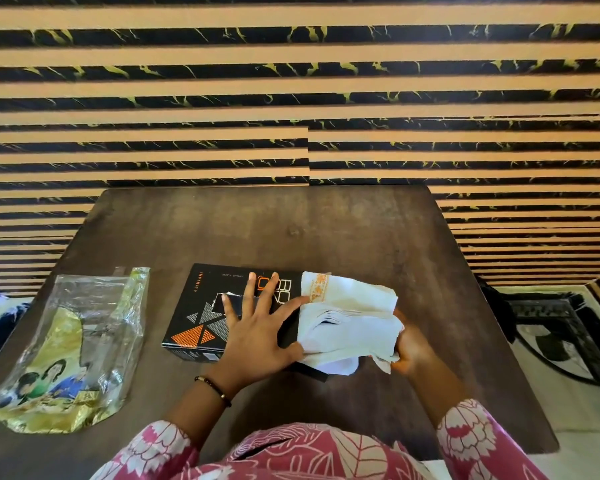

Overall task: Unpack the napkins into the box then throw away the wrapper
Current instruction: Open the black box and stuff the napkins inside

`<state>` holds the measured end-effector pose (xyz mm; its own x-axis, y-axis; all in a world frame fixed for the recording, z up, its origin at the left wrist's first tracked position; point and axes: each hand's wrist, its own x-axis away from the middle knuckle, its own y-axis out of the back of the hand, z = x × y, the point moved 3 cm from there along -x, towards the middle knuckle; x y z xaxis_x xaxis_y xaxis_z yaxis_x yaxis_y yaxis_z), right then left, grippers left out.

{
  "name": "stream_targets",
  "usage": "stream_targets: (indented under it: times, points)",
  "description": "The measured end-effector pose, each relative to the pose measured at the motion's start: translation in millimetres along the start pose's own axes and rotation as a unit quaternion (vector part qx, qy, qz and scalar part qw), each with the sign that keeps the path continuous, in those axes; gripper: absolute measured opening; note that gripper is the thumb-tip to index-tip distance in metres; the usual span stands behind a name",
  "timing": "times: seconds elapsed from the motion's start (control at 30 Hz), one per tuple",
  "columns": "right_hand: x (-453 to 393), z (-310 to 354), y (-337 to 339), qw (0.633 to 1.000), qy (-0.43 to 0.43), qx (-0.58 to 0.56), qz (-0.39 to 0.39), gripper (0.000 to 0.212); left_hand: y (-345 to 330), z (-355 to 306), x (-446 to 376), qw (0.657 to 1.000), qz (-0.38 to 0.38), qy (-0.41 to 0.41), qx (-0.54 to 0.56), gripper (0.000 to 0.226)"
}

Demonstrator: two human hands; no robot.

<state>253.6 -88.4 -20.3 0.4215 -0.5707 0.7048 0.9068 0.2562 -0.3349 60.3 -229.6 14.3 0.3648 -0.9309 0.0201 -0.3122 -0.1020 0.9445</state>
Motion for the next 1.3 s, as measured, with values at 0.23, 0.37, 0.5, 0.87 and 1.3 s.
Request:
stream_targets:
  times: [0.23,0.37,0.5,0.87,1.3]
  points:
    - [2,0,6,0.996,0.066,0.030,0.054,0.041,0,-2,2,1.000,0.025,-0.003,-0.006,0.058]
    - [7,-2,5,0.995,0.074,0.044,0.057,0.023,4,-6,5,0.999,0.026,-0.016,0.010,0.051]
    - [4,0,10,0.993,0.060,0.083,0.056,0.026,8,-13,0,0.998,0.045,-0.006,0.041,0.059]
    - [-12,-9,18,0.989,0.070,0.112,0.060,0.051,1,-31,-25,0.979,0.096,-0.035,-0.178,0.081]
    - [-5,-2,-9,0.986,0.103,0.100,0.090,0.052,2,4,-16,0.996,-0.029,0.068,0.046,0.080]
